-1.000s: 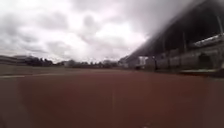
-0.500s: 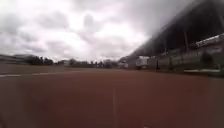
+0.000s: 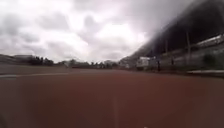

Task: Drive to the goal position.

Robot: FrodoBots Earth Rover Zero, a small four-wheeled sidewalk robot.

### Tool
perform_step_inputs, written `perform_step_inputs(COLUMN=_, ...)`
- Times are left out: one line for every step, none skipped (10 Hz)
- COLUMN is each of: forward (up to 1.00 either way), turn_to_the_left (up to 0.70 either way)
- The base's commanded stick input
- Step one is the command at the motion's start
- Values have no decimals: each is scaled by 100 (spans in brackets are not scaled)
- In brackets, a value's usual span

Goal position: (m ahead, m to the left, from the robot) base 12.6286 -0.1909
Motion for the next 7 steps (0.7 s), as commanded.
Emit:
perform_step_inputs(forward=70, turn_to_the_left=0)
perform_step_inputs(forward=70, turn_to_the_left=0)
perform_step_inputs(forward=70, turn_to_the_left=0)
perform_step_inputs(forward=70, turn_to_the_left=0)
perform_step_inputs(forward=70, turn_to_the_left=0)
perform_step_inputs(forward=70, turn_to_the_left=0)
perform_step_inputs(forward=70, turn_to_the_left=0)
